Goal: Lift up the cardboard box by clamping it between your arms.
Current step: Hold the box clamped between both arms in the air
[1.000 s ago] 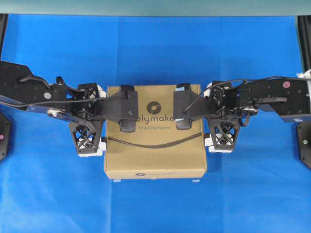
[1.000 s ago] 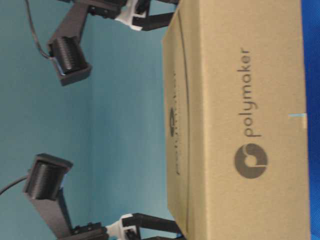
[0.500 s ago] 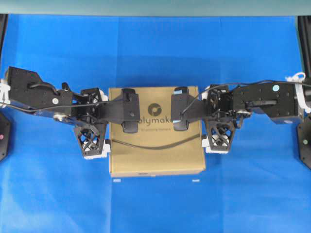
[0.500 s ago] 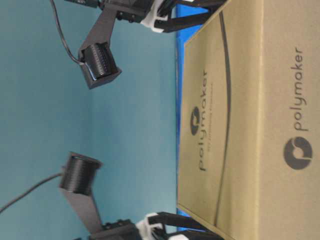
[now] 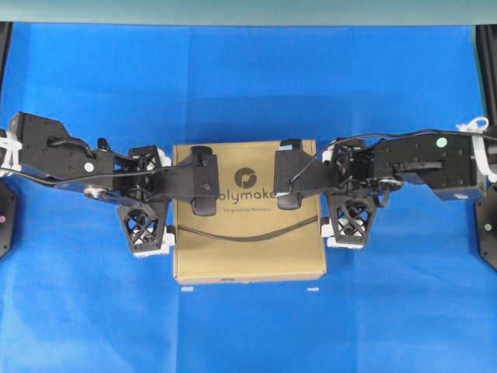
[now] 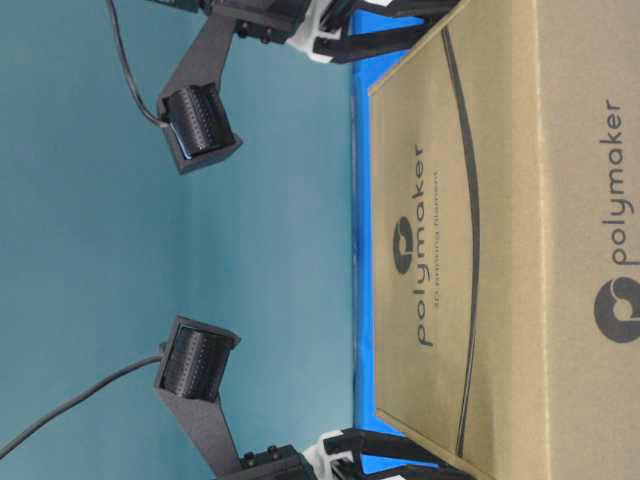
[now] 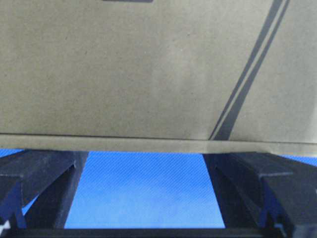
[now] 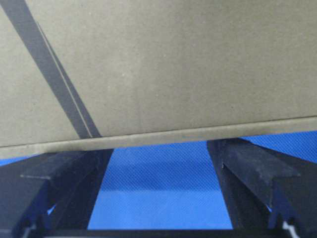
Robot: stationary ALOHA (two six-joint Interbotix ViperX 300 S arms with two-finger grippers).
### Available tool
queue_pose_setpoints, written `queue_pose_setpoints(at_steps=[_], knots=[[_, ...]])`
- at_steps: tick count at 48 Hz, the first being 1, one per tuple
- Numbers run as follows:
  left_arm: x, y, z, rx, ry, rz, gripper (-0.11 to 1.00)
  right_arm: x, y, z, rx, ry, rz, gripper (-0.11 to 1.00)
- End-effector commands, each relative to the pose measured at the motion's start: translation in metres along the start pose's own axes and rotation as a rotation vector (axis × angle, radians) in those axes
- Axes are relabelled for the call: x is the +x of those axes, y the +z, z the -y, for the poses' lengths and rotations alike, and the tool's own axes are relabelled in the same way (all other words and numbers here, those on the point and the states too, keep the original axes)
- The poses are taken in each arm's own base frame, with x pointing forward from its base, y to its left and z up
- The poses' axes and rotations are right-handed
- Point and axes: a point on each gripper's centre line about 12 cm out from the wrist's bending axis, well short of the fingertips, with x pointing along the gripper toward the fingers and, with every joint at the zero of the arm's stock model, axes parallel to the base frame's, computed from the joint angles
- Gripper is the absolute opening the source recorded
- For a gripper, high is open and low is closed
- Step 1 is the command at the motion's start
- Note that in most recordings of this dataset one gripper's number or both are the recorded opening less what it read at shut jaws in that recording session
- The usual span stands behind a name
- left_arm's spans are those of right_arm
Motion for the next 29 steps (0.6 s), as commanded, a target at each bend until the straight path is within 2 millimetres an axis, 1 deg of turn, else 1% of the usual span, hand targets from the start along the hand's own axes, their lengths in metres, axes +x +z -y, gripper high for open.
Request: queue_pose_setpoints(at_steps=[1,7,11,23,29], knots=[[0.003,0.016,-0.012,-0.072,0.007,0.083,0.86,-0.008,0.013,-0.010,0.049,0.021,0.086,0.99],[0.004,0.010,-0.014,-0.076,0.009,0.071,0.86,-0.010,0.008,-0.009,0.061,0.019,0.085,0.98],[-0.001,0.009,-0.013,-0.073,0.008,0.077,0.86,-0.014,0.007,-0.009,0.067,0.020,0.095,0.98],[-0.023,0.006,-0.013,-0.072,0.005,0.126,0.86,-0.030,0.001,-0.009,0.102,0.025,0.130,0.98],[-0.036,0.005,-0.012,-0.069,0.003,0.157,0.86,-0.043,0.001,-0.009,0.121,0.030,0.171,0.98]])
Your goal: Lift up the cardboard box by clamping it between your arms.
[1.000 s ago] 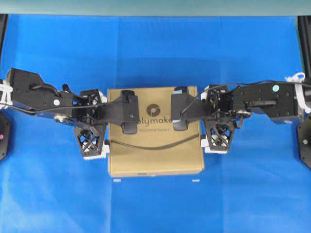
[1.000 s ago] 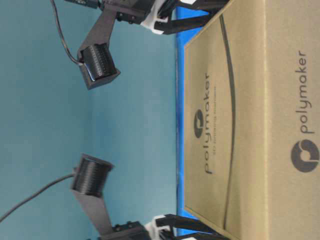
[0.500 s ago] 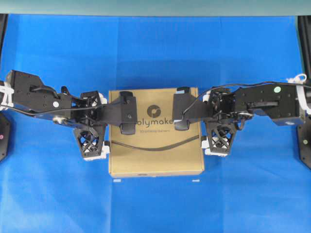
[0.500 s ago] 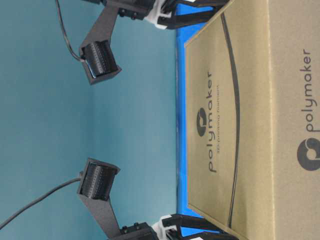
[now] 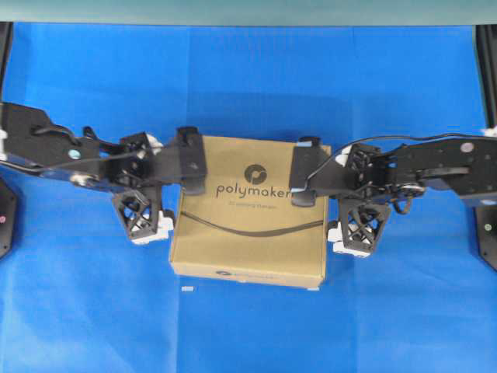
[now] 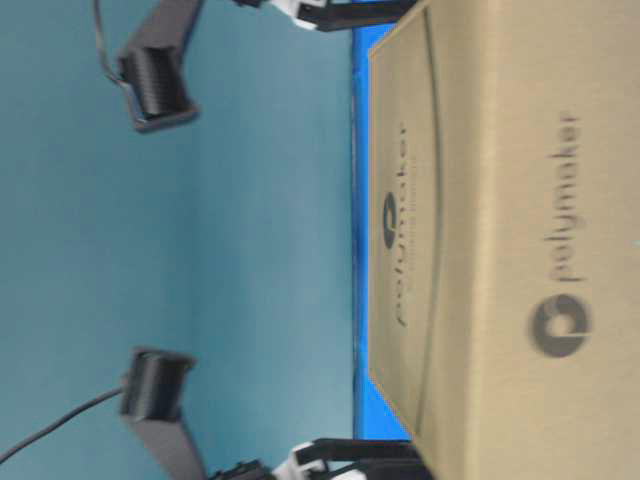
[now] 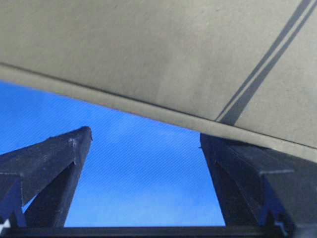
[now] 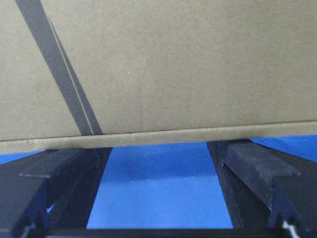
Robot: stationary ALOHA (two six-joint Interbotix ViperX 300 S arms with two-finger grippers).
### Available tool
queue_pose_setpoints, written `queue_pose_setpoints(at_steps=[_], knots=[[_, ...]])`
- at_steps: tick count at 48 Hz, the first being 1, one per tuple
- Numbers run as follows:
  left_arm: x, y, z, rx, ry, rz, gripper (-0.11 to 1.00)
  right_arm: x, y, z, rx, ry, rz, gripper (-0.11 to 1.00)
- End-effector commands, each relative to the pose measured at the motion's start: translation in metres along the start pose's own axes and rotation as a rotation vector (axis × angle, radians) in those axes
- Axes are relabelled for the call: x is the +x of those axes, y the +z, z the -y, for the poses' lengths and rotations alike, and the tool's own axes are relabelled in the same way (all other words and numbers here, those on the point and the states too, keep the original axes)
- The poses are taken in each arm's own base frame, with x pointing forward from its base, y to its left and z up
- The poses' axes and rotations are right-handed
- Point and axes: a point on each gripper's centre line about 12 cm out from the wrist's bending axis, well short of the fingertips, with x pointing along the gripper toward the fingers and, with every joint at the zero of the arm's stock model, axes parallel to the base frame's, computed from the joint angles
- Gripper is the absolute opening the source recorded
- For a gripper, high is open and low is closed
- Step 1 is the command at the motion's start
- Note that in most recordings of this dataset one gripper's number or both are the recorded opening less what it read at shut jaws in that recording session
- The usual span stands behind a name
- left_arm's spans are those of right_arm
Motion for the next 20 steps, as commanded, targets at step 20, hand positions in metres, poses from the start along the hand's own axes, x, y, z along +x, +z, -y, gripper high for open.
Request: queue_pose_setpoints(at_steps=[20], knots=[[-0.031,-0.001,0.011,0.005,-0.028,0.095,0.86,-0.035,-0.008,-0.002,0.064,0.027,0.114,0.98]])
